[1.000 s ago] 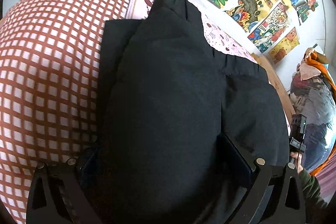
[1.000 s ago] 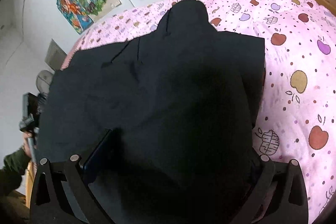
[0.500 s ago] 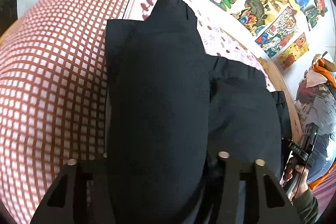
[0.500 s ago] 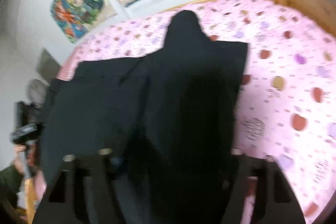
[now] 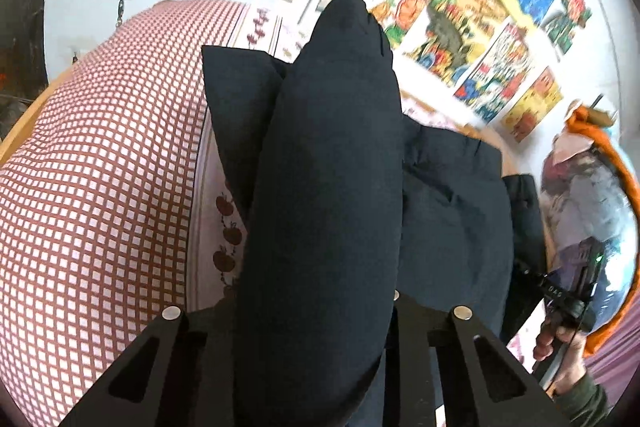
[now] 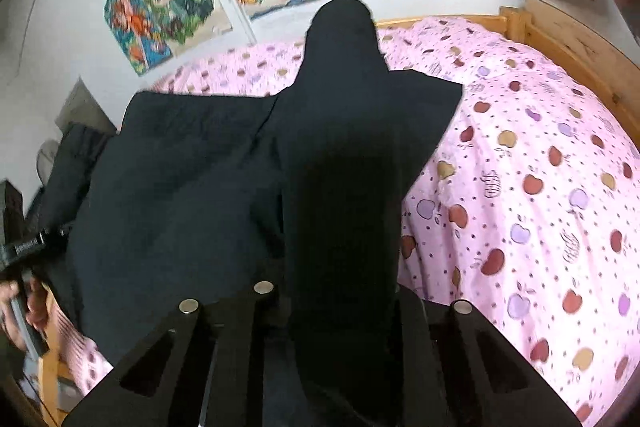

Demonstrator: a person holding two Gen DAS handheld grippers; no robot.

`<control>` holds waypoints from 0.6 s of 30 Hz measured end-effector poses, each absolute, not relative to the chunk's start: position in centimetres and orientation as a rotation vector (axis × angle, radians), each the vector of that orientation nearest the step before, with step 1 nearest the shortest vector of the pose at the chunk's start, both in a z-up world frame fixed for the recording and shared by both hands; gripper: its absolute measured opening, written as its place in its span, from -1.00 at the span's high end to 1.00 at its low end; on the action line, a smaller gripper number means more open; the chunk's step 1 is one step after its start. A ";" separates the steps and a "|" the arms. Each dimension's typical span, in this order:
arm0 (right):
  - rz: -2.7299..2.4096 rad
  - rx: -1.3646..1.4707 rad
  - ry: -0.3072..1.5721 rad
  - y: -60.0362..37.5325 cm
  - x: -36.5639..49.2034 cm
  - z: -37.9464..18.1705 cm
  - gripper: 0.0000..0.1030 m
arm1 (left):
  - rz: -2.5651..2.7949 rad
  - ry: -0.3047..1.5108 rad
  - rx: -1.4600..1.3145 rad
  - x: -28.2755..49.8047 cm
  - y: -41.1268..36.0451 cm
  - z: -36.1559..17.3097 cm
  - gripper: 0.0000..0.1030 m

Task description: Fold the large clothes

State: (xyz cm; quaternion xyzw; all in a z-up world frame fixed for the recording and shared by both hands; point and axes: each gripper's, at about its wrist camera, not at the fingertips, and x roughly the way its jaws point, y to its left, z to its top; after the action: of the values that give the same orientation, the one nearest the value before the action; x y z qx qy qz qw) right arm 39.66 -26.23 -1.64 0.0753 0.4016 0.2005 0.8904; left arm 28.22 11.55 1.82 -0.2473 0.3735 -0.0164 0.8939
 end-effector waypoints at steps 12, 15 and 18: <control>0.461 0.128 0.660 -27.1 33.7 4.0 0.74 | -0.124 0.746 -0.476 21.6 14.3 3.9 0.58; 0.482 0.135 0.628 -27.1 32.4 5.0 0.74 | -0.127 0.743 -0.469 20.2 14.9 4.3 0.58; 0.493 0.135 0.614 -26.9 31.6 5.3 0.74 | -0.122 0.729 -0.456 19.8 14.6 4.8 0.58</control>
State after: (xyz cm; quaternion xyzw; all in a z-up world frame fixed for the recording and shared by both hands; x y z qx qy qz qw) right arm 31.56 -26.94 5.35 0.0655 0.2988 0.2401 0.9213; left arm 19.84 14.65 4.75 -0.2211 0.3533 -0.0589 0.9071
